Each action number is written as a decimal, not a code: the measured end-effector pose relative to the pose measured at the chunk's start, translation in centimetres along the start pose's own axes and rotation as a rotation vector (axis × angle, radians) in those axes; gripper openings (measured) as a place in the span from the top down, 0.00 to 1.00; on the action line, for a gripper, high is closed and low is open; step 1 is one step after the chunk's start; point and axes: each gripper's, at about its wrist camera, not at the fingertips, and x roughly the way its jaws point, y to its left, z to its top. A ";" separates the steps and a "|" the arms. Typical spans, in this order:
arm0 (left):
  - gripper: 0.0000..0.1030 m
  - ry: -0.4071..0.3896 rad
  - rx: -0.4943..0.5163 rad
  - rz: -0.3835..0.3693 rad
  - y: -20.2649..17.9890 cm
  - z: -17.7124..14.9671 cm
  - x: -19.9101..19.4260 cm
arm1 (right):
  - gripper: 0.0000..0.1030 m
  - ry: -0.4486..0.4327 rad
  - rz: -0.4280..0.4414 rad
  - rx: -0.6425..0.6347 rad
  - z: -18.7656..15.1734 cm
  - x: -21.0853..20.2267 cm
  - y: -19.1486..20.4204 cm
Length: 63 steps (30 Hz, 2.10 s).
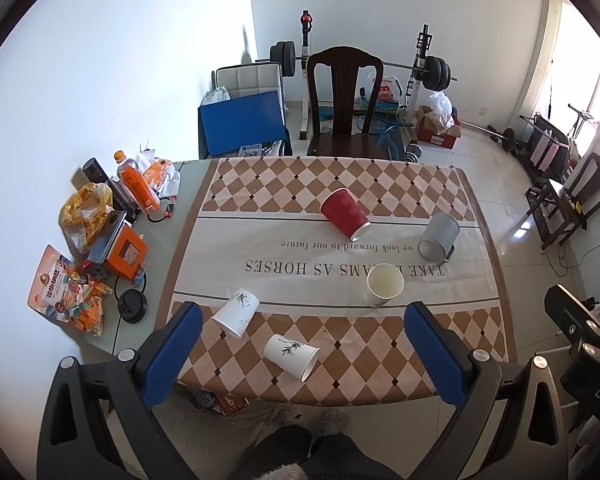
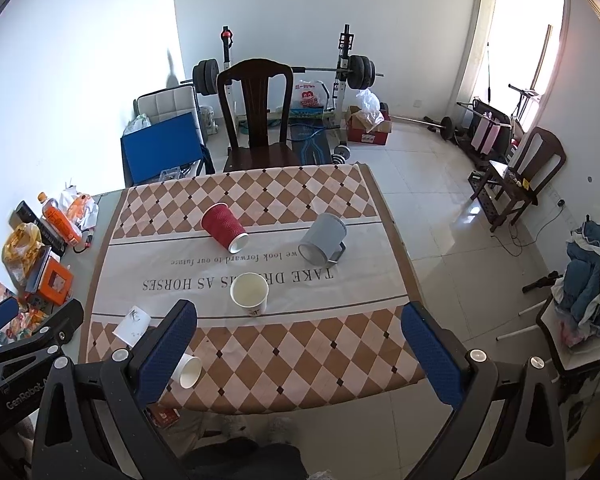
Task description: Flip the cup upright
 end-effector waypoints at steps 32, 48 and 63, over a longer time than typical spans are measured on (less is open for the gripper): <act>0.00 0.000 -0.003 0.002 -0.5 0.6 0.0 | 0.00 -0.001 -0.003 -0.007 0.3 0.4 0.3; 0.00 -0.002 0.000 0.003 -0.5 0.7 0.0 | 0.00 -0.003 0.002 -0.007 0.1 0.3 0.3; 0.00 -0.008 0.007 0.007 -0.3 0.4 0.1 | 0.00 -0.005 0.005 -0.010 -0.1 0.1 0.3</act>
